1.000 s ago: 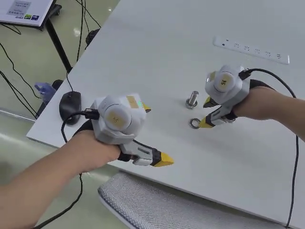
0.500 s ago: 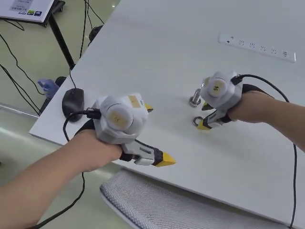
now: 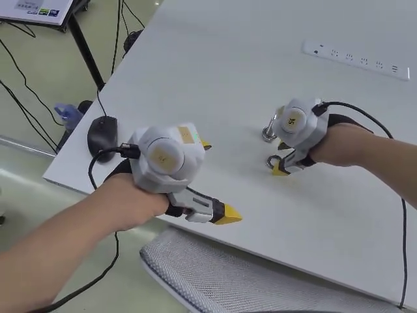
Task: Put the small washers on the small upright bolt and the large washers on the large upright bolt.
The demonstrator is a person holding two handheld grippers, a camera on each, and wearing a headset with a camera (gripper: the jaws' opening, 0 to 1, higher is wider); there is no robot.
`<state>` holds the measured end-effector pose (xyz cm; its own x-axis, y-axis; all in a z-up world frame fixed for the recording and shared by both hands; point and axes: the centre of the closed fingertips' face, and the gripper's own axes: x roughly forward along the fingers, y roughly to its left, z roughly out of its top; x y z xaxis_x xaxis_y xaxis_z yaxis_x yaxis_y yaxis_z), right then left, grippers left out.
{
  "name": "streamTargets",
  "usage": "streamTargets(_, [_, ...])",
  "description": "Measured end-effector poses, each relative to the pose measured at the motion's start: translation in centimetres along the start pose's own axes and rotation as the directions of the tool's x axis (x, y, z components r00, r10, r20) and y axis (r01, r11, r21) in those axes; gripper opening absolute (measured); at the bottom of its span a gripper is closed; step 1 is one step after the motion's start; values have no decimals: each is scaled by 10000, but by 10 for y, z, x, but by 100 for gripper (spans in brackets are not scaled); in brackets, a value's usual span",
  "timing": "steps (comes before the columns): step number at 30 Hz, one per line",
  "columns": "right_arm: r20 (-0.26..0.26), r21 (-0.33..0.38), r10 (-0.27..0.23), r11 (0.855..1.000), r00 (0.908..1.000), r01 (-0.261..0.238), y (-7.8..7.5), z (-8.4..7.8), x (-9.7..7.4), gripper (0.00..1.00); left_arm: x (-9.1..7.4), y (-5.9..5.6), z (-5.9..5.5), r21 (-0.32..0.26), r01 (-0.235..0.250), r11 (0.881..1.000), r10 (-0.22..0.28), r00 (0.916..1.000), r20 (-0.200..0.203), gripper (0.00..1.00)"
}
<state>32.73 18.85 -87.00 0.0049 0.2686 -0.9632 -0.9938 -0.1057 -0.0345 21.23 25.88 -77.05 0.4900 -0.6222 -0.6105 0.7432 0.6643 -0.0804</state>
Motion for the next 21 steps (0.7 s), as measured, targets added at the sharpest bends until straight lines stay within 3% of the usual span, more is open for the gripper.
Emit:
streamTargets(5, [-32, 32, 329, 9995, 9995, -329, 5, 1, 1, 33, 0, 1, 0, -9, 4, 10000, -4, 10000, 4, 86])
streamTargets(21, [-164, 158, 272, 9995, 9995, -269, 1, 0, 3, 25, -1, 0, 0, -43, 5, 10000, -5, 10000, -24, 84])
